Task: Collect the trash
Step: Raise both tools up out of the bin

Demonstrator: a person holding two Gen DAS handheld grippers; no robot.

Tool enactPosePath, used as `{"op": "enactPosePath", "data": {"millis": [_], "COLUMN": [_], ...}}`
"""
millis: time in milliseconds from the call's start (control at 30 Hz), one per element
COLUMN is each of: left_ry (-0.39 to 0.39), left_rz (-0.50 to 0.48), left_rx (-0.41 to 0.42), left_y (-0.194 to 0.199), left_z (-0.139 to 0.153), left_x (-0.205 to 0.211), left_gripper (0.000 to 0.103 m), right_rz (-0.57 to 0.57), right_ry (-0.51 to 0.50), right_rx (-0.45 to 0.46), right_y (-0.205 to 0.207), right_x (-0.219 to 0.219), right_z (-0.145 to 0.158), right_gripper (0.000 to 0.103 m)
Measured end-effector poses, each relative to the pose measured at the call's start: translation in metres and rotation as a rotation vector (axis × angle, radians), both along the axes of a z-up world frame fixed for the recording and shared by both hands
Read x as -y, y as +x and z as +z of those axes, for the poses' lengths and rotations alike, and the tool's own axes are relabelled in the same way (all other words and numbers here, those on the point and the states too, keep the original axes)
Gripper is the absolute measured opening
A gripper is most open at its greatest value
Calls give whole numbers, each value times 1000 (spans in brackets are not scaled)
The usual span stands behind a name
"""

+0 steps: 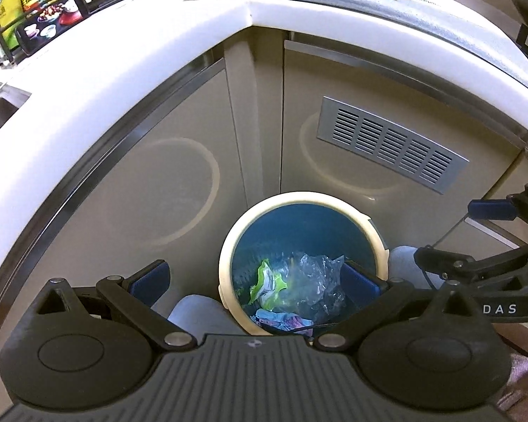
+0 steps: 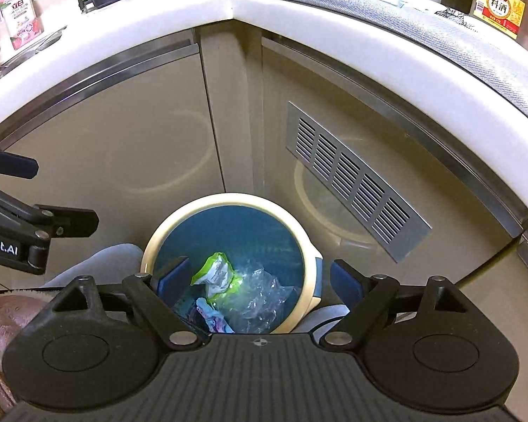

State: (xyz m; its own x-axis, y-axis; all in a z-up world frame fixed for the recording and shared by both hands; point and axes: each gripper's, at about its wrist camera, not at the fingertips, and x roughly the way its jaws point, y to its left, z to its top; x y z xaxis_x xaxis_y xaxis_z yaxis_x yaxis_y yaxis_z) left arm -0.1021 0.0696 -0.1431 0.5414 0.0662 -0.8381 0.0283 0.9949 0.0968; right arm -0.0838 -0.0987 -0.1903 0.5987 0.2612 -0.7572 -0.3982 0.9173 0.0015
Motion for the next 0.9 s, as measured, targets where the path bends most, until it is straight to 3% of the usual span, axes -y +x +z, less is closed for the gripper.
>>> {"op": "enactPosePath", "data": {"millis": [900], "left_ry": [-5], "left_rz": [10], "left_rx": [-16], "left_y": [3], "left_z": [-4], "left_x": [-3], "left_gripper": [103], "right_rz": [-3], "right_ry": [2], "right_rx": [-25], "right_y": [6], "right_x": [-3], "right_z": [-8], "right_gripper": [88]}}
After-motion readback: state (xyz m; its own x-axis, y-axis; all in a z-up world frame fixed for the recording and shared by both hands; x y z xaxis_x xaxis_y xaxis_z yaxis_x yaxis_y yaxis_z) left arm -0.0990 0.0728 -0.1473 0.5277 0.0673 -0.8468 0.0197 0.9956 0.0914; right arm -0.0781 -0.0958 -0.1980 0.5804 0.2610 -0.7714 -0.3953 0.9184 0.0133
